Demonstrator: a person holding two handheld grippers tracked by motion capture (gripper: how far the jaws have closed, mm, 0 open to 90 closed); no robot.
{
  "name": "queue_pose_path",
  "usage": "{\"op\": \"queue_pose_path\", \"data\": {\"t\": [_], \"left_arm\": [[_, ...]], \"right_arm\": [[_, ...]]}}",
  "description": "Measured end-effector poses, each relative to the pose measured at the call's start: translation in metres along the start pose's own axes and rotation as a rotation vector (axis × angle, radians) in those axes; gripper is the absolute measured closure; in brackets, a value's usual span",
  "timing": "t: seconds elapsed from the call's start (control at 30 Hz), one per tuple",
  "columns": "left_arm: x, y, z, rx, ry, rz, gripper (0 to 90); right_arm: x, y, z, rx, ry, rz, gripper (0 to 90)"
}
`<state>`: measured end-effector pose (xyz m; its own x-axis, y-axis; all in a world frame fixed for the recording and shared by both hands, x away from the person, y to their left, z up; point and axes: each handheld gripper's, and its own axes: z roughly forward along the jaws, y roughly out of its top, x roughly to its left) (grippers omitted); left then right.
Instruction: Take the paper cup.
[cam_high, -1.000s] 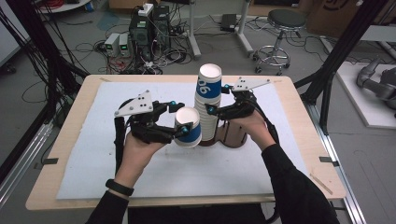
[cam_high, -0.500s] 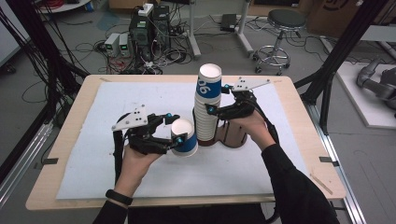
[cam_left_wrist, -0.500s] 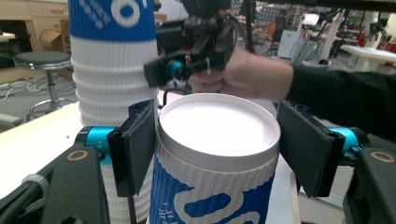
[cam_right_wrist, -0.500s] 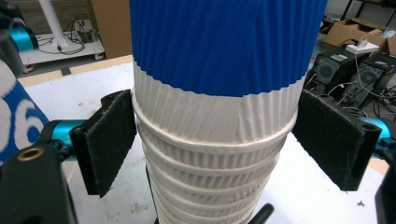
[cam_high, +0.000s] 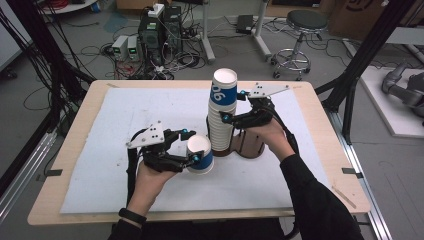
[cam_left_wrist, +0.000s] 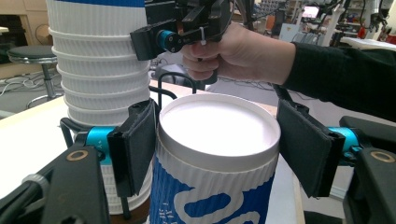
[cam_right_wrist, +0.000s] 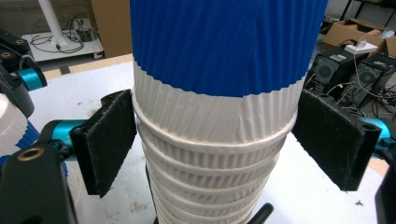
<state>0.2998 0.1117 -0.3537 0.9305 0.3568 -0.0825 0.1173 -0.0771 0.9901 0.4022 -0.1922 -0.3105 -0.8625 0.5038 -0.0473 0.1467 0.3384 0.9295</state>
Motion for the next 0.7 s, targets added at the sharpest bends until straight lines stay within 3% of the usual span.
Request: {"op": "queue_pose_path", "data": {"t": [0.7], "left_arm": [[0.0021,-0.0094,0.0007,0.019,0.014,-0.016,30.4]], "right_arm": [[0.0013,0.0006,-0.0019,-0.002,-0.006,0.002,15.0]]}}
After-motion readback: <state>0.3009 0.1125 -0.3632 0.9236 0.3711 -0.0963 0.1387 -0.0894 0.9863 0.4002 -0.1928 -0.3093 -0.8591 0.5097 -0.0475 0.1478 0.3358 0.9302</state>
